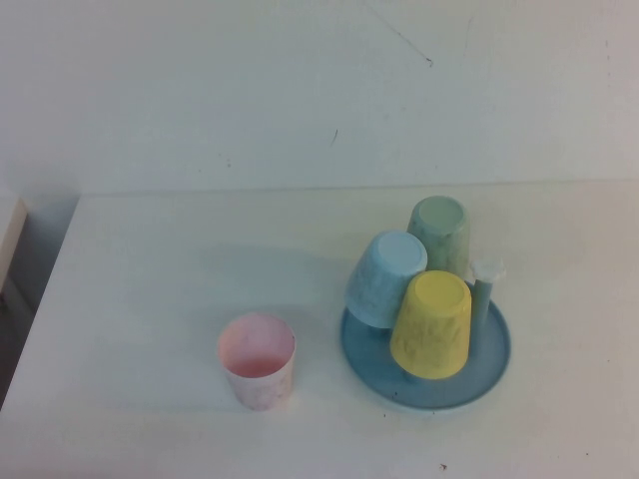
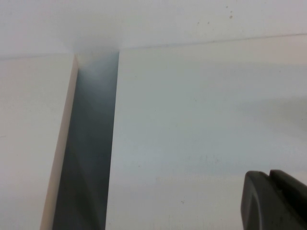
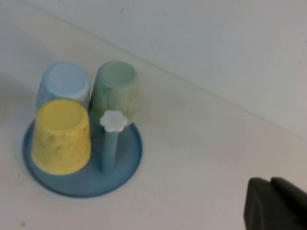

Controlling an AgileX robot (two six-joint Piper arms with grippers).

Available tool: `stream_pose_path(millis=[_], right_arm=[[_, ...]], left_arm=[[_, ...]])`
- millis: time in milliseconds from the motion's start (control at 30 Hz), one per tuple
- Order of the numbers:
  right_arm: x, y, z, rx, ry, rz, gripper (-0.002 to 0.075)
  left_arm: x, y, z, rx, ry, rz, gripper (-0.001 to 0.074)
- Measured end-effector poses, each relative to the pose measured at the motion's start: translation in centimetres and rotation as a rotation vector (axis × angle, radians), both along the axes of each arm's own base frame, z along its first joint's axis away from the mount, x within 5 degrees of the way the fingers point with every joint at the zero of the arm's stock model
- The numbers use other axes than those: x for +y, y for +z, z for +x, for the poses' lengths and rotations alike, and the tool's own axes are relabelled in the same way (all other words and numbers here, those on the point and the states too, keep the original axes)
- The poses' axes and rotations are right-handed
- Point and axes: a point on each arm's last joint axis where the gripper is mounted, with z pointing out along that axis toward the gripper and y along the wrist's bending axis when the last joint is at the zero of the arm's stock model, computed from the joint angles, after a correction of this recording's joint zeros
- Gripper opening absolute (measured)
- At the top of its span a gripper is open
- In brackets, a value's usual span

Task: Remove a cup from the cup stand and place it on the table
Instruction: Pick up the cup from the rack

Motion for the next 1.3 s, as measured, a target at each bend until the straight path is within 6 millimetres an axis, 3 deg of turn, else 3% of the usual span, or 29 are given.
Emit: stream_pose_path(millis=[167, 333, 433, 600, 767, 867, 1133, 1300], right_arm=[[0.6, 1.2, 6.5, 0.262, 0.078, -0.072, -0.0003], [2.4, 0.0, 11.9, 0.487, 0.191, -0.171, -0.0003], [4.1, -0.8, 14.7, 0.534, 0.261, -0.225, -0.0003], [7.2, -2.4, 18.7, 0.547, 0.353, -0.281, -0.0003], [9.6, -3.1, 20.7, 0.534, 0.403, -0.299, 0.0008], [10.4, -3.6, 21.4, 0.538, 0.418, -0.300, 0.0086], [12.0, -6.0, 22.7, 0.605, 0.430, -0.268, 0.0536], [12.6, -6.8, 24.1, 0.612, 0.414, -0.248, 0.0595]], left_arm=[[0.0, 0.0, 0.0, 0.000, 0.000, 0.000, -0.0003], [0.0, 0.0, 0.0, 0.000, 0.000, 0.000, -0.0003], [0.0, 0.0, 0.0, 0.000, 0.000, 0.000, -0.0003], [0.0, 0.0, 0.0, 0.000, 0.000, 0.000, -0.0003], [0.0, 0.0, 0.0, 0.000, 0.000, 0.000, -0.0003], [0.0, 0.0, 0.0, 0.000, 0.000, 0.000, -0.0003], [0.0, 0.0, 0.0, 0.000, -0.001, 0.002, -0.0003], [0.0, 0.0, 0.0, 0.000, -0.001, 0.002, -0.0003]])
